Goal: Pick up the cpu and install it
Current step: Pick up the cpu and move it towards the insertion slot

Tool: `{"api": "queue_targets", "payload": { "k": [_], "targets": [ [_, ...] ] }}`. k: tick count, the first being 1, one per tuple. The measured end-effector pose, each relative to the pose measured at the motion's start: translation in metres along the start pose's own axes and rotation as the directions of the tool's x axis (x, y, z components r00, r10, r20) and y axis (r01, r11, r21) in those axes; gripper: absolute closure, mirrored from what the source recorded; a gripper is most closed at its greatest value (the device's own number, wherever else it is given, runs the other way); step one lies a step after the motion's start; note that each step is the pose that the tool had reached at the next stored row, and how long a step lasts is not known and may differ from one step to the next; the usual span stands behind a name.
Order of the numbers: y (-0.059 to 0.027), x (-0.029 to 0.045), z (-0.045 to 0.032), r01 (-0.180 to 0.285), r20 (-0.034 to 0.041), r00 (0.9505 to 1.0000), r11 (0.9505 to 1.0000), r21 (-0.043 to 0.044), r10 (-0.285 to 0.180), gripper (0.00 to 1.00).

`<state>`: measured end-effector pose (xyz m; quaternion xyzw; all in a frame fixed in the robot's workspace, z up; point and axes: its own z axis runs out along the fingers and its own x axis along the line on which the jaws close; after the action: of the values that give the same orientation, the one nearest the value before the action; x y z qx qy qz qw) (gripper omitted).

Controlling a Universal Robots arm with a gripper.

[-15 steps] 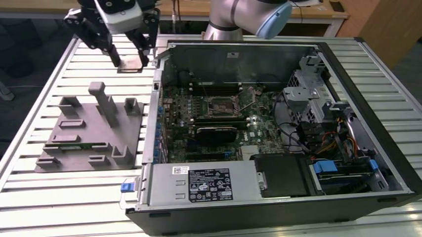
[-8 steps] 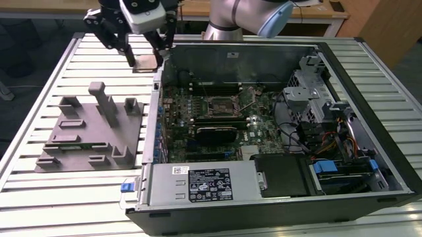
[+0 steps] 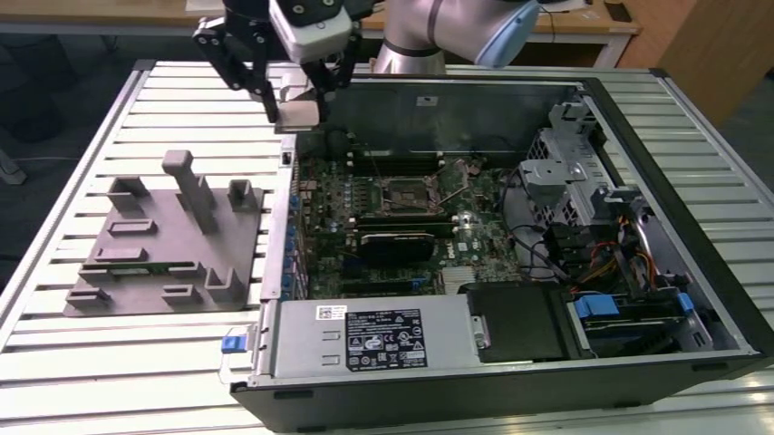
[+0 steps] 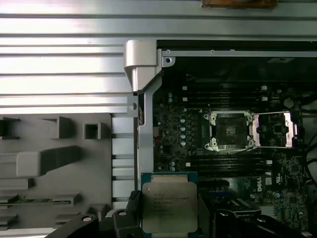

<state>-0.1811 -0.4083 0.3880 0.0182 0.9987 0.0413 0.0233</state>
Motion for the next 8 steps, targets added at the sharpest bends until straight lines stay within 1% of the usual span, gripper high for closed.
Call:
{"api": "queue_targets", "payload": {
  "k": [5,8],
  "targets": [
    [0.0007,-0.0195,0.0009,0.000,0.0000,1.0000,1.0000,0.0000,0.000,0.46],
    [0.0010,-0.0293,0.0014,0.000,0.0000,1.0000,1.0000,0.0000,0.000,0.46]
  ]
}}
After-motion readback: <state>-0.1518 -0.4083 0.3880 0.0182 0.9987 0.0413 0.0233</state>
